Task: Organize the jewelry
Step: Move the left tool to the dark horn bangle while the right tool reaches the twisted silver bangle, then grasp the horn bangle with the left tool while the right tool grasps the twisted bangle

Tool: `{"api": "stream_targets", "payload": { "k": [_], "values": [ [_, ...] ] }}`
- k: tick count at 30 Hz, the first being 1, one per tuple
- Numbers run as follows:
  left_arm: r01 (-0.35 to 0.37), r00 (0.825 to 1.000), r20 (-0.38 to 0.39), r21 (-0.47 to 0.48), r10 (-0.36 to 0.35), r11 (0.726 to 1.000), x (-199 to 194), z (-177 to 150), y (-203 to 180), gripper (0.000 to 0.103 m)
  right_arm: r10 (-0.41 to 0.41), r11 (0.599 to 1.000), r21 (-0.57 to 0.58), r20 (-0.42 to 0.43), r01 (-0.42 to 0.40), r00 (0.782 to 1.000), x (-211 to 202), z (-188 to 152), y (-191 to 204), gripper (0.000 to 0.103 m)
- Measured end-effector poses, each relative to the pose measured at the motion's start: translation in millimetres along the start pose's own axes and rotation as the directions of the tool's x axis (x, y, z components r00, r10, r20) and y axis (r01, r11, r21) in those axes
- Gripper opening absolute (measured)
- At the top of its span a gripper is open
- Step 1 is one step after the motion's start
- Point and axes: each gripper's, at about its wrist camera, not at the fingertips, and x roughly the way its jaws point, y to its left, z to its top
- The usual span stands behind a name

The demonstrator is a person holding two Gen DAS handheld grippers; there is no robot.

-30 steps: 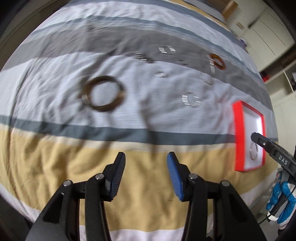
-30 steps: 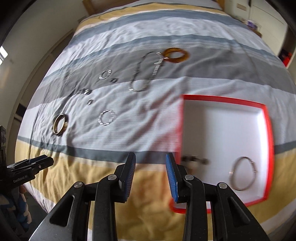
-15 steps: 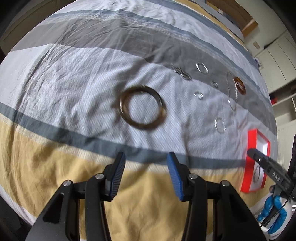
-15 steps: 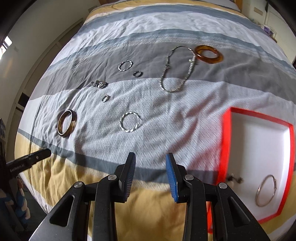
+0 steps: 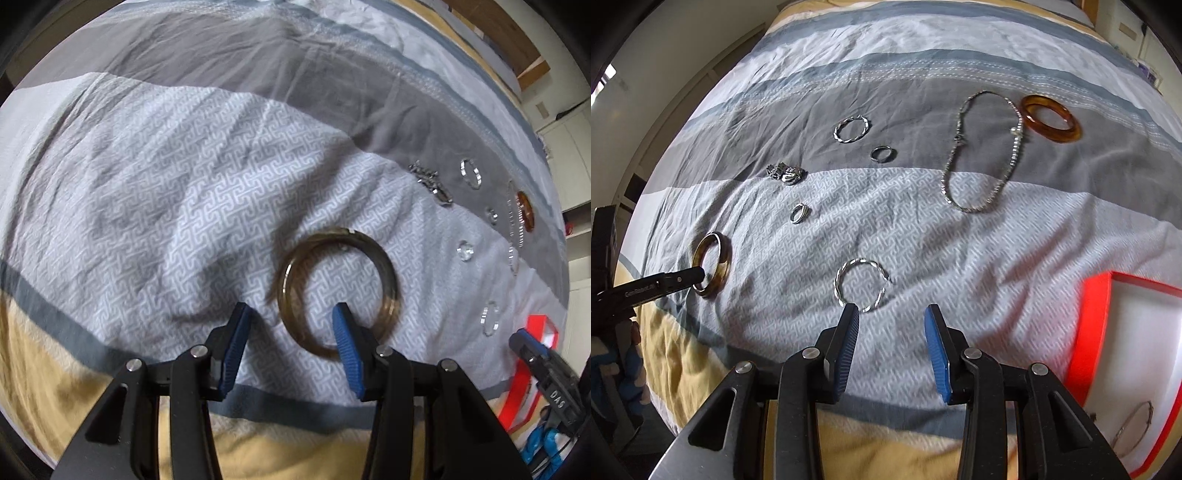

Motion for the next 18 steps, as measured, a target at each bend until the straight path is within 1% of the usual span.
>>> {"api": "stream_targets", "payload": {
  "k": [3,9,13,16,18],
  "values": [
    [-0.035,0.999,-0.005,0.022,0.035,0.999,8,1,-2,0.036,0.0,1.0,0.0,-0.008,0.0,1.0,9,5,1,0.037],
    [-0.052,0.999,-0.005,0.044,0.053,0.998,16,3,-7,0.034,0.007,1.0,0.007,-0.027,-0.007,1.0,23,12,-1,0.037],
    [-0.058,0.998,-0.003,0.051,0.058,0.997,21,3,-10,0.033,0.0,1.0,-0.005,-0.055,-0.001,0.999,39,15,2,0.037],
    [-0.065,0.998,0.003,0.055,0.065,0.996,24,2,-11,0.032,-0.009,1.0,-0.019,-0.073,0.008,0.997,52,20,6,0.037],
    [-0.075,0.997,0.007,0.059,0.075,0.995,26,2,-13,0.029,-0.016,1.0,-0.027,-0.082,0.014,0.997,57,23,7,0.037]
  ]
}}
